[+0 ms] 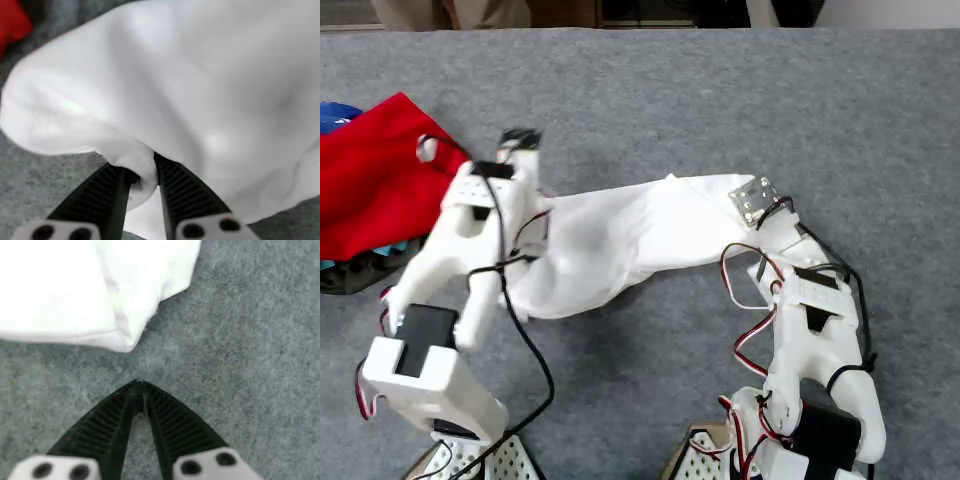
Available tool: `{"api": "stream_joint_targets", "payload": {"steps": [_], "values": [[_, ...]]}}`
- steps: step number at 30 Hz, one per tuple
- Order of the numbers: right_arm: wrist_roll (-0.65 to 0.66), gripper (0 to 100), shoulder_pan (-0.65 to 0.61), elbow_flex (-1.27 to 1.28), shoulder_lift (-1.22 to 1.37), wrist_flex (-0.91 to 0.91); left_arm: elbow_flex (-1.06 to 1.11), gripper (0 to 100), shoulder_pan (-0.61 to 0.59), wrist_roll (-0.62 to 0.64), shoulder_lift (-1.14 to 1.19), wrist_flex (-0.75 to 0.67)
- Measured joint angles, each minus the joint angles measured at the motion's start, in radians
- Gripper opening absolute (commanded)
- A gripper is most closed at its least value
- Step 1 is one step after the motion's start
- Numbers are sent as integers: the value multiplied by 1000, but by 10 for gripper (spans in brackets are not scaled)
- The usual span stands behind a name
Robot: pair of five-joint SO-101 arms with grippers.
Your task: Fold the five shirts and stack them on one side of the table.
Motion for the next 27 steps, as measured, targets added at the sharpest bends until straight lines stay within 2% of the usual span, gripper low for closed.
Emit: {"api": "stream_joint_targets", "payload": {"steps": [4, 11, 14, 22, 27], "values": [[-46, 2, 32, 0, -2, -25, -149, 19, 124, -2, 0, 74], [-95, 2, 69, 0, -2, -68, -347, 19, 347, 34, 18, 72], [-141, 2, 97, 0, -2, -81, -374, 19, 411, 37, 57, -14], [-153, 2, 107, 0, -2, -81, -379, 19, 466, 37, 207, -275], [-157, 2, 107, 0, -2, -81, -474, 19, 488, 80, 292, -341]]}}
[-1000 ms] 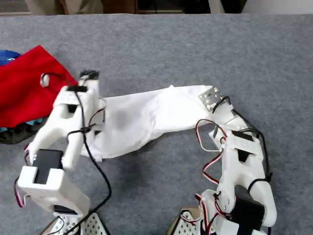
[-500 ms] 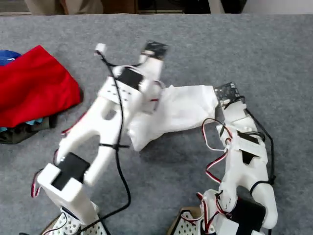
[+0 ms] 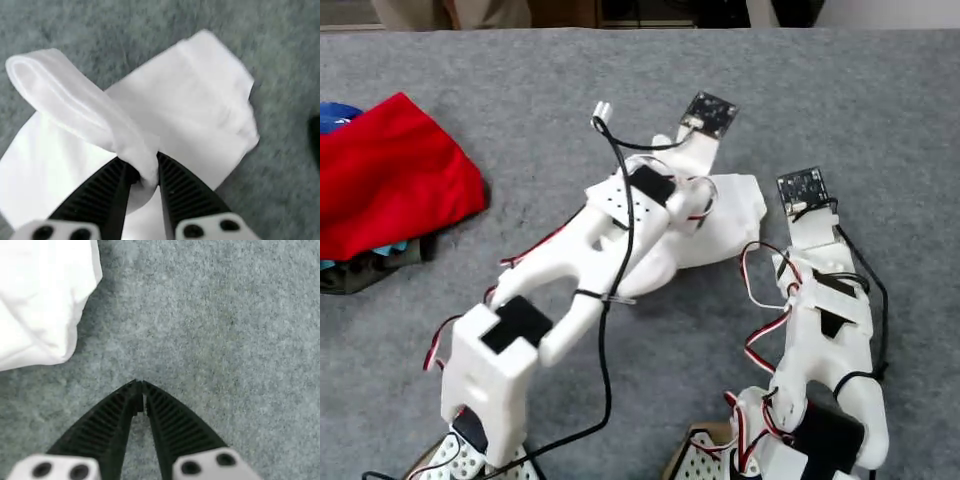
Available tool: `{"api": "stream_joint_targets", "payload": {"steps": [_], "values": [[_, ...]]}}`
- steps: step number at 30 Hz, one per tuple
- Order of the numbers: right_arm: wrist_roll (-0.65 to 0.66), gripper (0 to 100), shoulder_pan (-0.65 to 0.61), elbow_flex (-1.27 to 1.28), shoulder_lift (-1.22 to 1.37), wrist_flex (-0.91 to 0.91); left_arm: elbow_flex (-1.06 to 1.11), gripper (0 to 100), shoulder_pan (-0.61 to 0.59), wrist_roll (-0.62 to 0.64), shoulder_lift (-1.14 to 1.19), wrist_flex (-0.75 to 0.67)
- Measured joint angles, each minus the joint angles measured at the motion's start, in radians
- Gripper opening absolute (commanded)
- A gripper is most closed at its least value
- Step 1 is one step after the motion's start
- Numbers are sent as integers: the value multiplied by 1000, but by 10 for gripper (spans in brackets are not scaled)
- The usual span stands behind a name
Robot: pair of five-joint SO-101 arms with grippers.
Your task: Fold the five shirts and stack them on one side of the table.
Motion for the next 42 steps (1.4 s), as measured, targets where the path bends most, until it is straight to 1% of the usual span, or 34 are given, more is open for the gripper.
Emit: {"api": "stream_joint_targets", "payload": {"steps": [6, 9, 14, 18, 22, 25, 26, 29, 31, 35, 38, 42], "values": [[-6, 2, 0, 0, 5, -31, -186, 20, 9, 114, 157, -15], [-6, 2, 0, -9, 38, -31, -262, 20, 23, 141, 232, -14], [-6, 2, 0, -38, 61, -17, -419, 19, 68, 152, 318, 49], [-25, 2, 21, -57, 66, 8, -539, 20, 78, 152, 381, 74], [-92, 2, 55, -75, 66, 8, -592, 20, 80, 152, 420, 83], [-104, 2, 63, -75, 68, 8, -603, 25, 80, 152, 434, 121], [-106, 2, 63, -75, 68, 8, -603, 46, 80, 152, 434, 135], [-106, 2, 63, -75, 68, 8, -603, 171, 80, 152, 434, 184], [-106, 2, 63, -75, 68, 8, -621, 218, 80, 178, 434, 222], [-106, 2, 63, -75, 68, 8, -720, 217, 80, 295, 434, 299], [-106, 2, 63, -75, 68, 8, -781, 212, 72, 319, 434, 327], [-106, 2, 63, -75, 69, 8, -816, 119, 26, 327, 434, 364]]}}
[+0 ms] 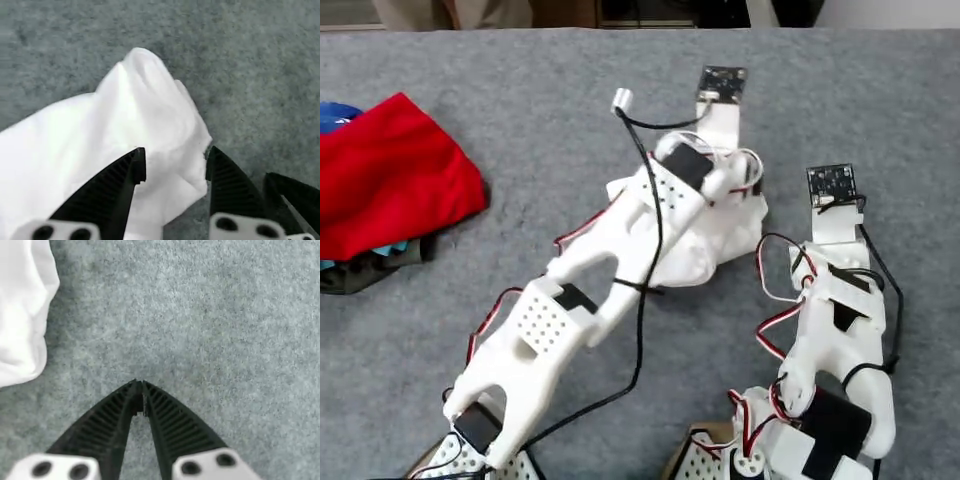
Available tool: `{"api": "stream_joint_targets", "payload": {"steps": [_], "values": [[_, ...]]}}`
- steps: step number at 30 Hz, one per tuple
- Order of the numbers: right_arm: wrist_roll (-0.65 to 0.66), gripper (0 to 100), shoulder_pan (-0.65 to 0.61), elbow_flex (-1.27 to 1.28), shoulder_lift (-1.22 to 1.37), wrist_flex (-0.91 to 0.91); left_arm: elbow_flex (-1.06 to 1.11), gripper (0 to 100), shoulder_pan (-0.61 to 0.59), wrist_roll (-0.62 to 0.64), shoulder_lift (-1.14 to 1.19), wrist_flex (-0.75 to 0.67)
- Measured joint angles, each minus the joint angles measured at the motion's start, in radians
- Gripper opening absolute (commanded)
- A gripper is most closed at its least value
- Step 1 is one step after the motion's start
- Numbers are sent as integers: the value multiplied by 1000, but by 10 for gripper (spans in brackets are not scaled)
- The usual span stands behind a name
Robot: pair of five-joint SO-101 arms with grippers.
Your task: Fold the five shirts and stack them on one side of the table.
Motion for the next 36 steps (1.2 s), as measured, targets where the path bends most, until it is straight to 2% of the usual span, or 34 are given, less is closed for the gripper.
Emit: {"api": "stream_joint_targets", "payload": {"steps": [4, 7, 10, 13, 16, 19, 23, 26, 29, 32, 36], "values": [[0, 2, 0, 0, 2, 0, -101, 19, -110, 0, 0, 115], [0, 2, 0, 0, 2, 0, -150, 19, -209, -9, 0, 242], [-3, 2, -3, -8, 2, 21, -160, 19, -296, -94, 0, 361], [-26, 2, -52, -81, -21, 149, -160, 19, -358, -121, 0, 459], [-64, 2, -114, -222, -87, 361, -149, 19, -399, -164, -2, 485], [-54, 2, -212, -394, -126, 582, -112, 19, -433, -198, -2, 491], [23, 2, -399, -601, -114, 801, 0, 19, -474, -210, -18, 491], [40, 2, -493, -709, -43, 873, 137, 19, -470, -213, -120, 491], [44, 2, -532, -799, 64, 899, 308, 19, -473, -213, -287, 488], [44, 2, -577, -893, 170, 933, 535, 19, -494, -216, -476, 396], [46, 2, -655, -1010, 308, 959, 993, 19, -528, -269, -707, 120]]}}
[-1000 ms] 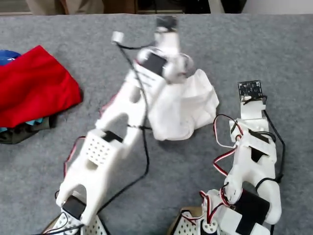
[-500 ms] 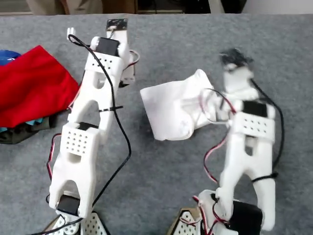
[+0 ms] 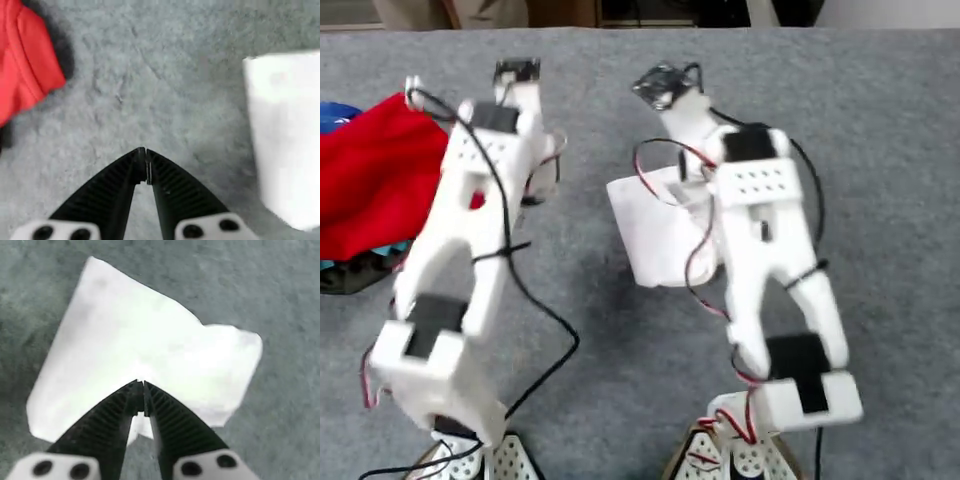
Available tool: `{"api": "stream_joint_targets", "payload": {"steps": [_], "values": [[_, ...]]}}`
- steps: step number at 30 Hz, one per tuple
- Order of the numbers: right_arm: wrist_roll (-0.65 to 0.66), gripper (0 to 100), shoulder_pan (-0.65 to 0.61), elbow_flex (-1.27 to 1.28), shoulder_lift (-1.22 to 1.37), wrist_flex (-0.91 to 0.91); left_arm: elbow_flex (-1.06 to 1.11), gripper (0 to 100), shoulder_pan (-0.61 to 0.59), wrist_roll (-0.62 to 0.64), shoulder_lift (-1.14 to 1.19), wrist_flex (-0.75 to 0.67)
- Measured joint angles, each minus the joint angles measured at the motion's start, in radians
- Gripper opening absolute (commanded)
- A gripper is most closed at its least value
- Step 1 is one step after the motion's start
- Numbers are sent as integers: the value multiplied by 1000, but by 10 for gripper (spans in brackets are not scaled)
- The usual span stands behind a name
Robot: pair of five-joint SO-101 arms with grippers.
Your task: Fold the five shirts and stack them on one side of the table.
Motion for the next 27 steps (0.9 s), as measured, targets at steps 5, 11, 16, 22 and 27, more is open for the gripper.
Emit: {"api": "stream_joint_targets", "payload": {"steps": [5, 11, 16, 22, 27], "values": [[0, 2, -57, -121, 210, 5, 643, 19, -84, -14, -249, -437], [0, 2, -57, -201, 414, 46, 962, 19, -230, -14, -394, -655], [0, 2, -15, -229, 427, 94, 979, 19, -232, -14, -400, -677], [0, 2, 94, -229, 427, 117, 979, 19, -230, -14, -400, -677], [18, 2, 216, -229, 423, 147, 979, 19, -230, -14, -400, -677]]}}
